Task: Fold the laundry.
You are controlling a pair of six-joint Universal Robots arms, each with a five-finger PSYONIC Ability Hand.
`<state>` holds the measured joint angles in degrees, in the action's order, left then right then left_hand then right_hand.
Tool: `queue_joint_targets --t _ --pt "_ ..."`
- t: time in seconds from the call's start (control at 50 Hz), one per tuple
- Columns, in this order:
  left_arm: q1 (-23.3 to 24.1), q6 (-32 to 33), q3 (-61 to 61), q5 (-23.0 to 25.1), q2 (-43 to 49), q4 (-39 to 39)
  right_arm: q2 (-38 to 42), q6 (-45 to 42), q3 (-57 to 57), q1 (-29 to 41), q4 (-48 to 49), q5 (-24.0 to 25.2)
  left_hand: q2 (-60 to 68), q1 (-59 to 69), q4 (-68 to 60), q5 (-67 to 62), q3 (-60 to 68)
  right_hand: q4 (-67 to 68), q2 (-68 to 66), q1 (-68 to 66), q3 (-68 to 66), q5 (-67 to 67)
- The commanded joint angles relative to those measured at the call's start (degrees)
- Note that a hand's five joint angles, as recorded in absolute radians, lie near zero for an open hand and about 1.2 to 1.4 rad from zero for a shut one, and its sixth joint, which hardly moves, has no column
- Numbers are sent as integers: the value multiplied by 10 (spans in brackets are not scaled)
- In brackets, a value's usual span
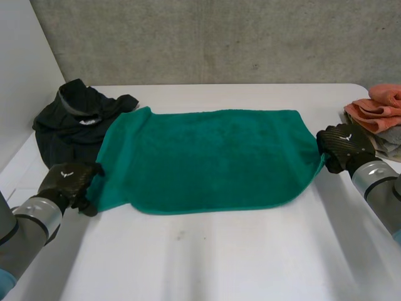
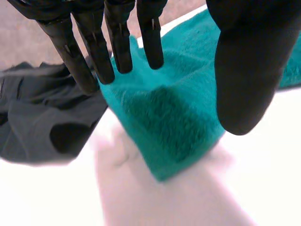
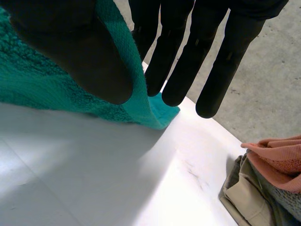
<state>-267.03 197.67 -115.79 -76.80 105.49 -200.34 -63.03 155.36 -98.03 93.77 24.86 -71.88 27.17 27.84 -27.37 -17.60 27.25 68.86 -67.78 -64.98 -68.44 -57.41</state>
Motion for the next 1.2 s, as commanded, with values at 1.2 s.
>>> queue_joint_targets --t 1.2 --pt "-49 244 -29 70 -153 380 -126 -408 -22 -92 -483 -5 528 522 -526 -524 528 111 -122 -150 -116 -126"
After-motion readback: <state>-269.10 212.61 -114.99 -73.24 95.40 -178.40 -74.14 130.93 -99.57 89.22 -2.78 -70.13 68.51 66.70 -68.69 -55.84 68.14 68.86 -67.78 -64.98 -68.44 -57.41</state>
